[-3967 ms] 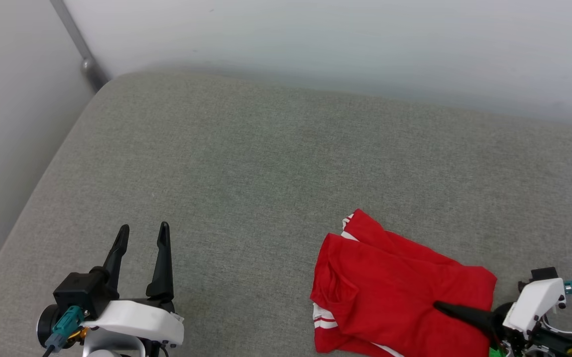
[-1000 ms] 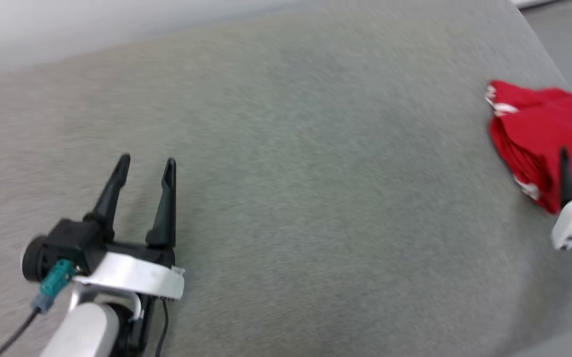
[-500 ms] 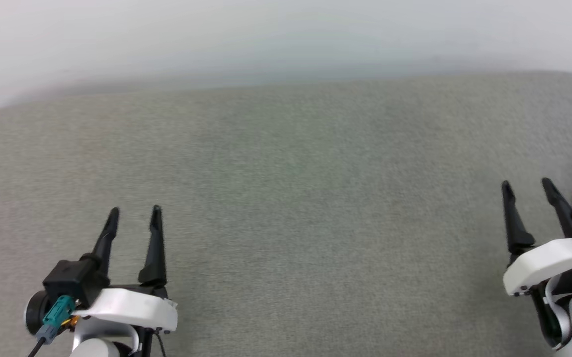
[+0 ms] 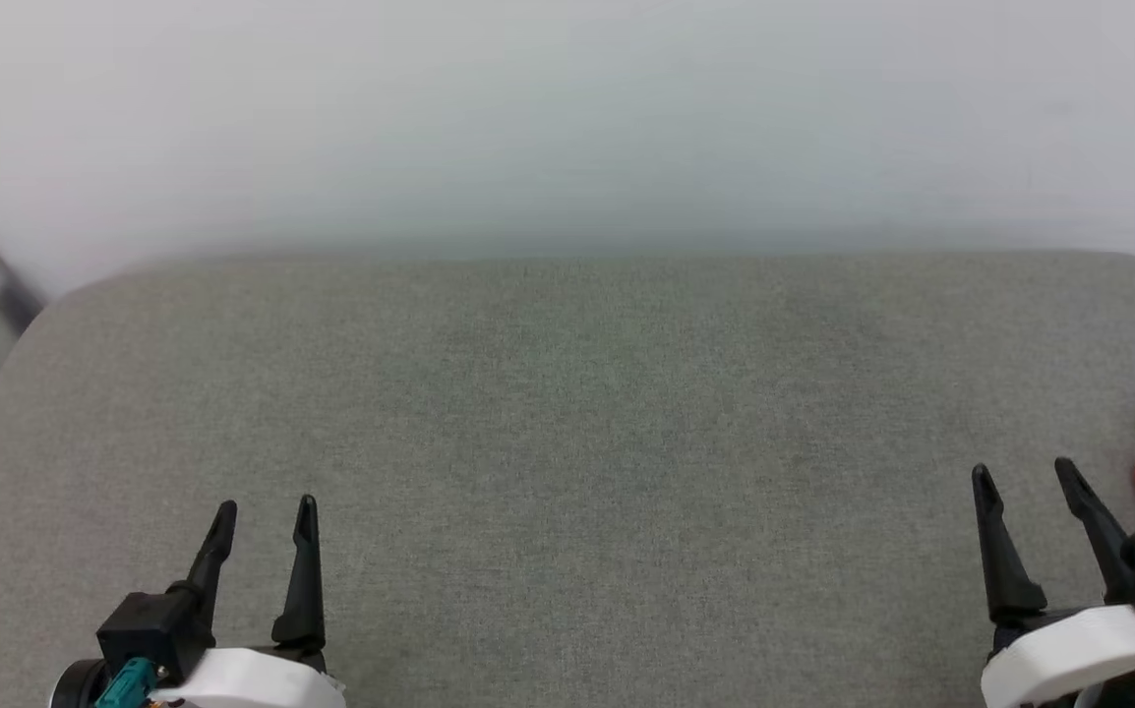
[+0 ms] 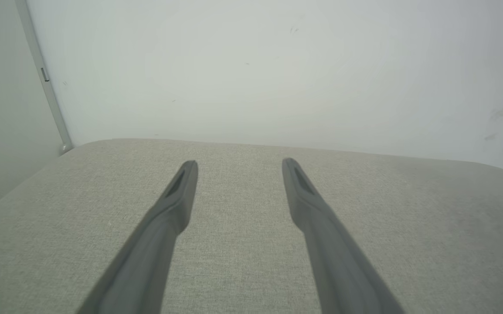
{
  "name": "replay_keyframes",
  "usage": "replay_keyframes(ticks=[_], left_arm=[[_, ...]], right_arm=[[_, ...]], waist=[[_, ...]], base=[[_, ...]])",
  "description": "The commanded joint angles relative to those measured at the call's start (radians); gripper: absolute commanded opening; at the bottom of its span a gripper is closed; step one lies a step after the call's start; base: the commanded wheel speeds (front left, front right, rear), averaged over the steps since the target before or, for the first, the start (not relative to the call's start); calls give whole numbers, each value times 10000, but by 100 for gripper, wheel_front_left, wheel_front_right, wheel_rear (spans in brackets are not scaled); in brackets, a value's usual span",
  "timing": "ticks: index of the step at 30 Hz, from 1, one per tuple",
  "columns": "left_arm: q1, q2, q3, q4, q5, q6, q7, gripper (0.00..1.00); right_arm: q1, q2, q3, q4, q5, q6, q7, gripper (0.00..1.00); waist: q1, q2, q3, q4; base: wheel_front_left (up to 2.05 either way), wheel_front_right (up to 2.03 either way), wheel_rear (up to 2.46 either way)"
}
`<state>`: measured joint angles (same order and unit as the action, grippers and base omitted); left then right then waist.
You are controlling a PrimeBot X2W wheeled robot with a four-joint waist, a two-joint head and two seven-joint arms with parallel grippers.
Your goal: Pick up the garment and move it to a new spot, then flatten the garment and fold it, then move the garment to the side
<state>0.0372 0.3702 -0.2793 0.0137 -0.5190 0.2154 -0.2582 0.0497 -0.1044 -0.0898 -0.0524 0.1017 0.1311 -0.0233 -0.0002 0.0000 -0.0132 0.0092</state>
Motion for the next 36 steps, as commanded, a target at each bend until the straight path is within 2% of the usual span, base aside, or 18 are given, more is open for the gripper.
replay_keyframes(ticks=[1, 12, 32, 33, 36], left_arm=[[136, 65, -37, 20, 68, -1, 12, 100], [426, 84, -220, 437, -40, -128, 35, 100], [192, 130, -174, 678, -91, -230, -20, 100], [323, 76, -180, 673, -122, -226, 24, 0], [509, -111, -299, 938, -142, -219, 59, 0]], right_arm=[[314, 120, -15, -292, -27, -8, 110, 100], [1181, 467, 81, -1080, 82, -8, 468, 100], [1359, 557, 313, -1260, 224, -8, 531, 100], [1208, 514, 319, -1242, 218, 0, 542, 0], [1242, 516, 349, -930, 219, 0, 566, 0]], waist=[[2, 0, -154, -72], [2, 0, -525, -116], [2, 0, -534, -68], [3, 0, -533, -69], [3, 0, -531, -68]], base=[[0, 0, 0], [0, 0, 0], [0, 0, 0], [0, 0, 0], [0, 0, 0]])
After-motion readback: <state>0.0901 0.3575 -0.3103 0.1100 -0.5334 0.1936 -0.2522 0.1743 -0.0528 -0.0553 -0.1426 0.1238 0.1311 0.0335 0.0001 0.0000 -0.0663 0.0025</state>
